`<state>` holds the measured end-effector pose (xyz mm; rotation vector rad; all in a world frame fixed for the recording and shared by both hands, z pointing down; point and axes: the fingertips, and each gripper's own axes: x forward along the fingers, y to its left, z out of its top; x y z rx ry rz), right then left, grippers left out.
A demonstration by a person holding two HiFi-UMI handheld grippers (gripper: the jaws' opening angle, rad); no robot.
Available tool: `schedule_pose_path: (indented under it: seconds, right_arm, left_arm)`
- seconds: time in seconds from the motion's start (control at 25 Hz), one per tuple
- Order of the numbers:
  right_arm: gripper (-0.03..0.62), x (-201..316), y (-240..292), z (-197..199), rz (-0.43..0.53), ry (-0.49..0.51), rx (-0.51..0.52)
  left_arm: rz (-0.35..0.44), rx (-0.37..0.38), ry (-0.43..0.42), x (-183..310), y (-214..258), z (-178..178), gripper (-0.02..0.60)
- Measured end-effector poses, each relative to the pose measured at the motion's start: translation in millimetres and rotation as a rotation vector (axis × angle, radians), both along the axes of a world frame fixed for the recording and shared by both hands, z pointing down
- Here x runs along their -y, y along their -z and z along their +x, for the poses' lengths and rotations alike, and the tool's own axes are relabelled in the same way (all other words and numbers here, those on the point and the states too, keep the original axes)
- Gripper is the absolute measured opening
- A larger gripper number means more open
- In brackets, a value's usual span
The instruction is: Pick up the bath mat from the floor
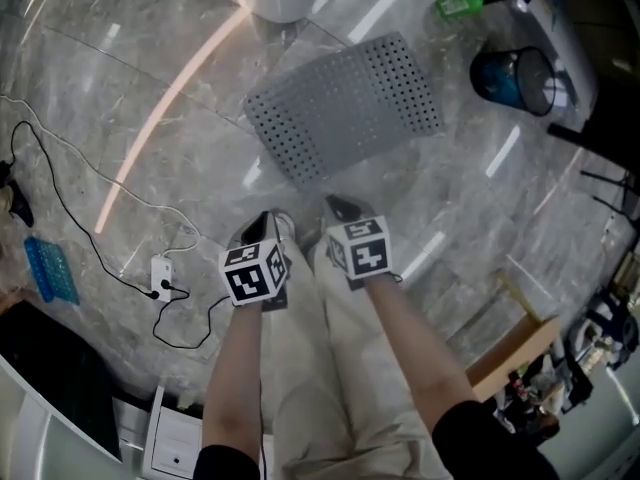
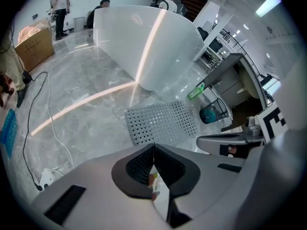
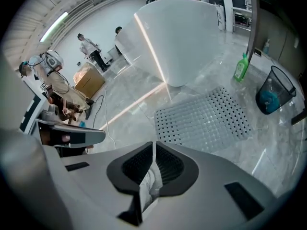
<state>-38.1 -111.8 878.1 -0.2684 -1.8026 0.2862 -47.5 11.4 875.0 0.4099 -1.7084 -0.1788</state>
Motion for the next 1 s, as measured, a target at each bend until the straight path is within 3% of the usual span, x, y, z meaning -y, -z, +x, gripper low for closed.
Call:
schedule_pose_path:
  seconds: [0.24, 0.36, 0.6, 1.0]
  right_arm:
    - [0.023, -7, -53, 15, -0.009, 0.006, -0.030]
    - [0.115, -15, -81, 27, -0.039, 0.013, -0.065]
    - [0.200, -23, -143, 46, 0.001, 0.100, -0.089]
    - [0.276, -39, -234, 63, 0.054, 0.221, -0.125]
  left_arm:
    - [0.012, -0.036, -0.008, -7, -46, 9, 0.002]
    - [0.016, -0.047, -0.018, -13, -68, 13, 0.002]
    - [-0.004, -0.076, 0.027, -36, -113, 23, 0.002]
    - [-0.032, -0.141, 0.034, -55, -186, 52, 0.002]
